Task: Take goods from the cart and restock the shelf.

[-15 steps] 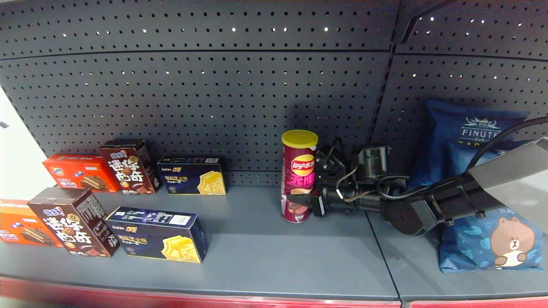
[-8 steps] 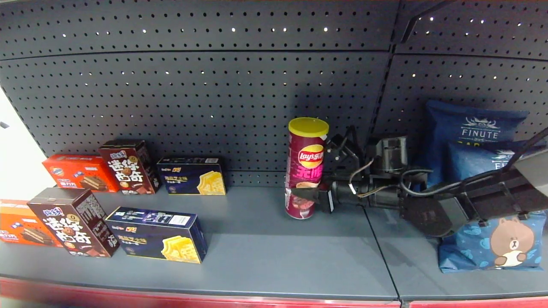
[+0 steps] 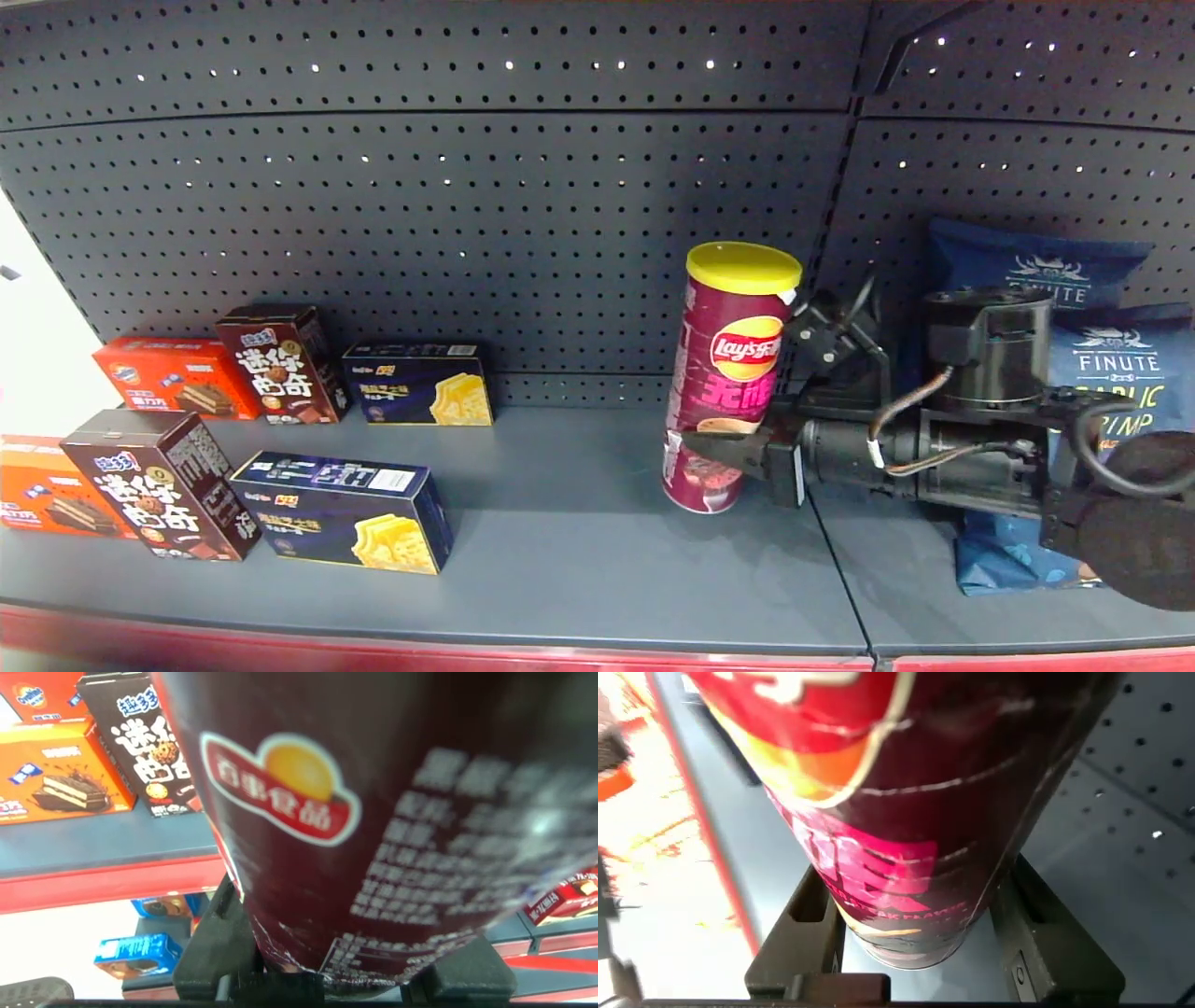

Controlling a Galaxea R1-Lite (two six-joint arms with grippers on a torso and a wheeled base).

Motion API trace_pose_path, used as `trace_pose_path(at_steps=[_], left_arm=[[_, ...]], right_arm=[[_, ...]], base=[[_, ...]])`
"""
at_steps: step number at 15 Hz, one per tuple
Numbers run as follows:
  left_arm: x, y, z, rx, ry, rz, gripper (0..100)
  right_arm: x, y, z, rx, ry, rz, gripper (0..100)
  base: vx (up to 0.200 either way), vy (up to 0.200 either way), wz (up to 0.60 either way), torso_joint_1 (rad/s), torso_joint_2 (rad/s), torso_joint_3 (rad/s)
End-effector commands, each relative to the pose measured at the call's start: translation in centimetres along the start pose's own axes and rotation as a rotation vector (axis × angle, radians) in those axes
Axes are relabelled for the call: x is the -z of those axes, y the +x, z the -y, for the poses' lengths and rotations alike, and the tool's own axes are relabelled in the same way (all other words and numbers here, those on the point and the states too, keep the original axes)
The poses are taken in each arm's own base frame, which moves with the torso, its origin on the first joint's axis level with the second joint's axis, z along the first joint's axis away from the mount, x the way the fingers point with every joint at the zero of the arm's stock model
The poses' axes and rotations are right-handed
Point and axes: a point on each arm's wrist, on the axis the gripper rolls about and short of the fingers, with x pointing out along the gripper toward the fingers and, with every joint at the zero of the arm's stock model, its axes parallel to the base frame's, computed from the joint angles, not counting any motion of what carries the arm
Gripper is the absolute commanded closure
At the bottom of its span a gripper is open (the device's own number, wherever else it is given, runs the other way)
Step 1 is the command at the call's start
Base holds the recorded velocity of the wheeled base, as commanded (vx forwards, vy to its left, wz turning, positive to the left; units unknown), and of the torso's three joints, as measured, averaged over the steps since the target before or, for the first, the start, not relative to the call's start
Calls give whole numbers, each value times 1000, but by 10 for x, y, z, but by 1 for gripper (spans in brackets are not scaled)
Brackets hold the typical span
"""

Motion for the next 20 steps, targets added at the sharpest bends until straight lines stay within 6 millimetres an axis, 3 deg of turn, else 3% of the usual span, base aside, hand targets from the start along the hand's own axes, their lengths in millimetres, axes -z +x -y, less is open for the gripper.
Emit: trace_pose_path(at_steps=[1, 5, 9, 11, 17, 20], left_arm=[[-5, -2, 0, -2, 2, 16, 100], [-12, -5, 0, -7, 1, 40, 100], [-13, -5, 0, -8, 6, 45, 100], [-16, -5, 0, -5, 6, 48, 100], [-11, -2, 0, 1, 4, 20, 100], [-16, -1, 0, -1, 3, 20, 100]], right_arm=[[-6, -30, -21, -4, -9, 37, 100], [9, -64, -49, -21, 33, 35, 100], [19, -95, -54, -3, 49, 55, 100], [28, -100, -57, -8, 65, 32, 100], [46, -91, -55, -11, 49, -39, 100], [58, -74, -51, -10, 47, -42, 100]], base=[[0, 0, 0, 0, 0, 0], [0, 0, 0, 0, 0, 0], [0, 0, 0, 0, 0, 0], [0, 0, 0, 0, 0, 0], [0, 0, 0, 0, 0, 0], [0, 0, 0, 0, 0, 0]])
